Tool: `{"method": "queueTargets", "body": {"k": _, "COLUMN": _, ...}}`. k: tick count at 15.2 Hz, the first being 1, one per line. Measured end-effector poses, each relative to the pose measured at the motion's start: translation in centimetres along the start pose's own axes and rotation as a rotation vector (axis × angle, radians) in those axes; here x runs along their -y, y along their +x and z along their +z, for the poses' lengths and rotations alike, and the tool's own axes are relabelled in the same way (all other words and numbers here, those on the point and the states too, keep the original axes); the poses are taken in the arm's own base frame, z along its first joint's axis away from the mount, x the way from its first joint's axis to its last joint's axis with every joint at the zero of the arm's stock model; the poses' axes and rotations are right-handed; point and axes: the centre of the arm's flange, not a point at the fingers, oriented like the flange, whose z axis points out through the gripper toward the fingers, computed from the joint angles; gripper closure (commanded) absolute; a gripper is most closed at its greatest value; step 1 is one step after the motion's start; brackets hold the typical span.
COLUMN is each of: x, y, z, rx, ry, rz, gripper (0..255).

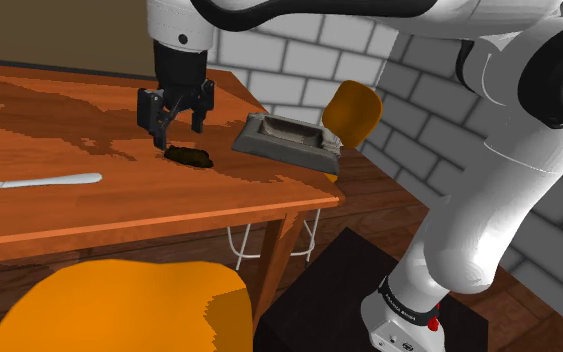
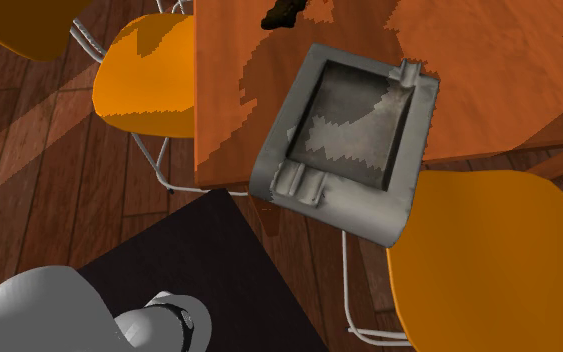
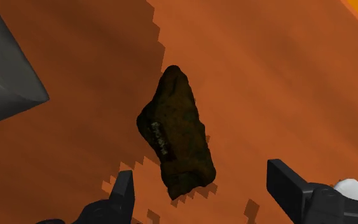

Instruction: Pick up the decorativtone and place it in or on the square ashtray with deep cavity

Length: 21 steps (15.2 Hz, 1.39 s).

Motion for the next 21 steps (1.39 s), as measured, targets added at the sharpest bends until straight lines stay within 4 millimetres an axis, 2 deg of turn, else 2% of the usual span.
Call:
{"method": "queueTargets", "body": {"k": 6, "x": -0.3, "y": 0.1, "z": 2.8, "rx": -0.006, "ry": 0.015, "rz": -0.004, "gripper": 0}}
{"method": "queueTargets", "body": {"k": 12, "x": -0.2, "y": 0.1, "z": 3.2, "rx": -0.007, "ry": 0.015, "rz": -0.004, "gripper": 0}}
{"method": "queueTargets", "body": {"k": 13, "x": -0.2, "y": 0.1, "z": 3.2, "rx": -0.007, "ry": 0.015, "rz": -0.004, "gripper": 255}}
{"method": "queueTargets", "body": {"k": 21, "x": -0.2, "y": 0.1, "z": 3.2, "rx": -0.007, "ry": 0.015, "rz": -0.004, "gripper": 255}}
